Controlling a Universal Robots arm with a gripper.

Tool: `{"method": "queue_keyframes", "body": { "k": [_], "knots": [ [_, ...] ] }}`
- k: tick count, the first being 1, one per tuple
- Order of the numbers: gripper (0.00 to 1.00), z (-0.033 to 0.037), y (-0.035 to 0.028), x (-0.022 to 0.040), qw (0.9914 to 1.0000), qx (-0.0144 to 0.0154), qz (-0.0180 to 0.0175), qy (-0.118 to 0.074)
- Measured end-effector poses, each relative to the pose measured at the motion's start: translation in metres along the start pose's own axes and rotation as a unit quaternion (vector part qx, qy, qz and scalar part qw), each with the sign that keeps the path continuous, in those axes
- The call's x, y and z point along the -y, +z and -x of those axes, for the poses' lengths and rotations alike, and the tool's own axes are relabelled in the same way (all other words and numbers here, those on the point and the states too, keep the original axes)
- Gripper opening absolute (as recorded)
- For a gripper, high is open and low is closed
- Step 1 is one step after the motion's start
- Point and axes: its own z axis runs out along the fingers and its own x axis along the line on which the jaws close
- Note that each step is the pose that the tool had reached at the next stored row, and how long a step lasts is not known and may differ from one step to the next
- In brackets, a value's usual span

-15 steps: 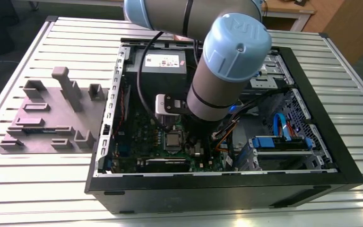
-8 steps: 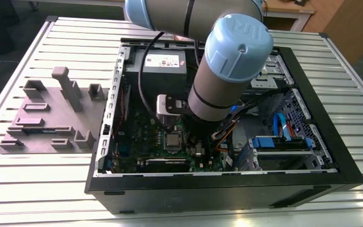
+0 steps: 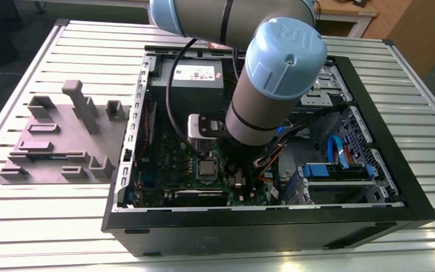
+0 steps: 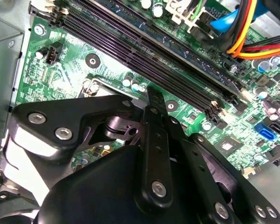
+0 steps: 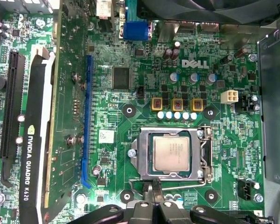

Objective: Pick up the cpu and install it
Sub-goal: 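Install the first cpu locking lever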

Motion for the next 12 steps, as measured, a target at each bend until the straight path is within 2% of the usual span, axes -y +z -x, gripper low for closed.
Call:
{"method": "queue_keyframes", "body": {
  "k": [4, 8, 12],
  "knots": [
    [0.1, -0.0004, 0.0011, -0.0008, 0.99999, 0.0018, -0.0033, -0.003],
    [0.1, -0.0006, 0.0009, -0.0011, 0.99998, 0.0031, -0.0035, -0.004],
    [0.1, -0.0004, -0.0051, -0.0018, 0.99998, 0.0046, -0.0035, -0.004]
  ]
}}
